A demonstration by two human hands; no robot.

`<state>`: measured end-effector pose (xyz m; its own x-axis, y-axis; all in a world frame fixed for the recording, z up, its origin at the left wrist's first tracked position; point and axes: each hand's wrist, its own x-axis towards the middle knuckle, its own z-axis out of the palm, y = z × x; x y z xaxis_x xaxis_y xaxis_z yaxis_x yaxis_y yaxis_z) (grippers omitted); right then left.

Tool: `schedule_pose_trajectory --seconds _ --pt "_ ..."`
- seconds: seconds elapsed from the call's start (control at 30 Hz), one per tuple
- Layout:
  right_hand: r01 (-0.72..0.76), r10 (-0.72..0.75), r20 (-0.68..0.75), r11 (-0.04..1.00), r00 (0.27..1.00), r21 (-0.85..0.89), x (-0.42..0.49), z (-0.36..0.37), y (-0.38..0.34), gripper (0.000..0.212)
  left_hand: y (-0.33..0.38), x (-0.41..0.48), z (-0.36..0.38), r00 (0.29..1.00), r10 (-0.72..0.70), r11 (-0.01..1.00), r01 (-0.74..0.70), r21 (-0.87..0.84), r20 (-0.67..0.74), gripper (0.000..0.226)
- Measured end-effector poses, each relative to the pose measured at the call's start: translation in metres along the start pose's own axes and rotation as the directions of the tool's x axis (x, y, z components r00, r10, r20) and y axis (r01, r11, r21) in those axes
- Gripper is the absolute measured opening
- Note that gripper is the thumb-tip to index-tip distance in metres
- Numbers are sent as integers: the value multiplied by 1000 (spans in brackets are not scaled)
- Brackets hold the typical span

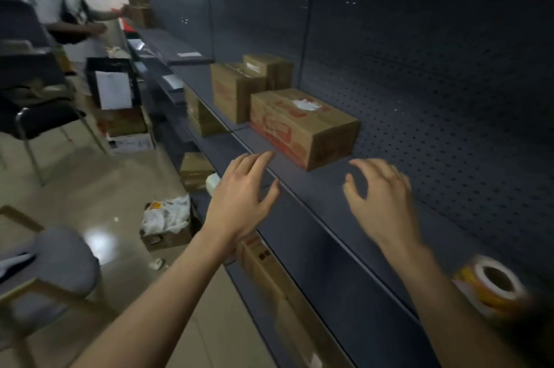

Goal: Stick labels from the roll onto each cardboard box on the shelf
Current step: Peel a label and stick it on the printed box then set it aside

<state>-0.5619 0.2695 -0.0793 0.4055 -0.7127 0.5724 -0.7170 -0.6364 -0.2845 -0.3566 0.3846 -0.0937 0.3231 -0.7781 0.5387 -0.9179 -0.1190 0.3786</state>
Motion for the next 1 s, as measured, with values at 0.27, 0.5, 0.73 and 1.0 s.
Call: schedule_pose_trajectory --seconds 0.27,0.5,0.73,1.0 --pt "125 -129 118 991 985 37 74 100 -88 33 -131 33 -19 988 -154 985 156 73 -27 48" --pt "157 -165 101 985 981 77 137 177 -118 34 -204 86 -5 980 -199 971 201 133 -28 47" --pt "103 -108 97 993 989 51 211 234 -112 32 -241 171 25 991 -130 976 125 179 17 49" --pt "17 -11 82 997 997 -73 274 260 -87 33 -254 271 70 992 47 981 -67 180 115 49"
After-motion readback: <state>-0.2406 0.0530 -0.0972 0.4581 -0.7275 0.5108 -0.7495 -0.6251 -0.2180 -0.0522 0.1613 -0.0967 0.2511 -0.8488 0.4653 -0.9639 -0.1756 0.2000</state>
